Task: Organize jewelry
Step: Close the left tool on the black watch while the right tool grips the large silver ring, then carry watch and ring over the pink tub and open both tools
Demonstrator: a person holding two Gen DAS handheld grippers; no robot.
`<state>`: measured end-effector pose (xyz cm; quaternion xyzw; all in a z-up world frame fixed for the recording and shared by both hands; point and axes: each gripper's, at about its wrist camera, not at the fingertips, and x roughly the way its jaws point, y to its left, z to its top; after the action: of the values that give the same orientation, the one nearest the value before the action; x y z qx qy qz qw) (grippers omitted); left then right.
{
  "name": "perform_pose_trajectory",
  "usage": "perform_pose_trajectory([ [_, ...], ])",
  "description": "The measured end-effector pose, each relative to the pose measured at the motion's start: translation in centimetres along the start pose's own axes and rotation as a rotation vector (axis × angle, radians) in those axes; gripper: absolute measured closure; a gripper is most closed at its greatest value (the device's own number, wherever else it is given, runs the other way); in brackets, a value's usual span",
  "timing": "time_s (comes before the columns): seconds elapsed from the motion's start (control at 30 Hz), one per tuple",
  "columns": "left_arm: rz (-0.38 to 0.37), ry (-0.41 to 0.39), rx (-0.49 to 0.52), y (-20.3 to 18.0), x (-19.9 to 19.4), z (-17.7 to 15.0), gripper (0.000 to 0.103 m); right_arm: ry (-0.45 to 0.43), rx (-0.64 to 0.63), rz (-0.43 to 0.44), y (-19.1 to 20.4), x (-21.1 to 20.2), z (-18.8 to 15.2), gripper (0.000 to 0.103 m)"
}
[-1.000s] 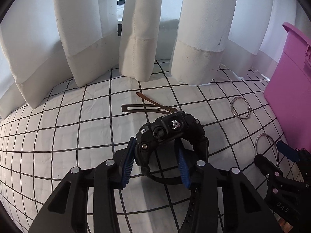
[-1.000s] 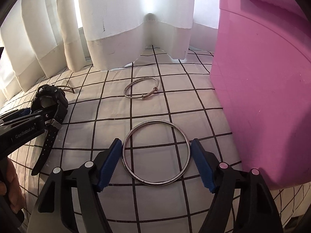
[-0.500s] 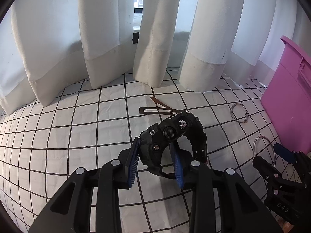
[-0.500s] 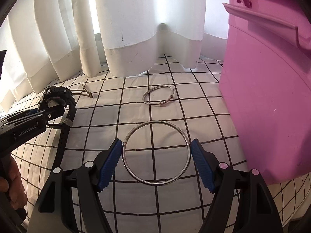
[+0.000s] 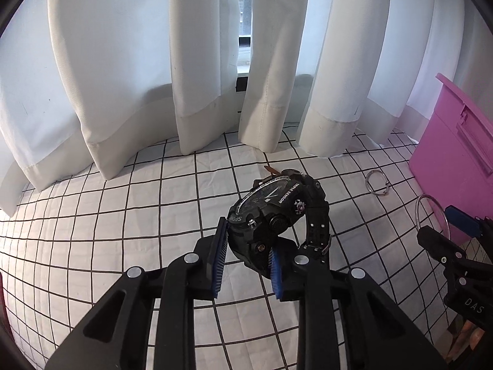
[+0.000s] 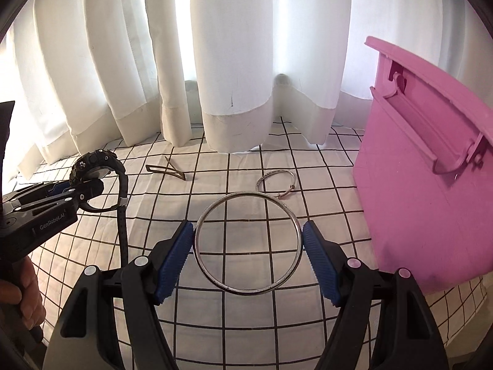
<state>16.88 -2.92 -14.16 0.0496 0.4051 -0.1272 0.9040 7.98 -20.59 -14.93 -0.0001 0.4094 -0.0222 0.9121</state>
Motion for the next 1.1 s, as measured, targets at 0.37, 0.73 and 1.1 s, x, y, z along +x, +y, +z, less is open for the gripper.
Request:
perform_pose_trajectory([
  [0.37, 0.005, -0.071, -0.048, 2.5, -2.9, 1.1, 0.079, -0.038, -0.026, 0.013, 1.3, -2.2, 1.6, 0.033],
  [0.73, 0.007, -0.141, -0.055, 3.4, -8.1, 3.0, 0.079, -0.119, -0.05, 0.024, 2.5, -7.6, 4.3, 0.033],
  [1.1, -0.06, -0.237, 0.005, 1.1, -14.1, 5.5, 0.079, -0.214, -0.04, 0.0, 1.1, -13.6, 6.6, 0.033],
])
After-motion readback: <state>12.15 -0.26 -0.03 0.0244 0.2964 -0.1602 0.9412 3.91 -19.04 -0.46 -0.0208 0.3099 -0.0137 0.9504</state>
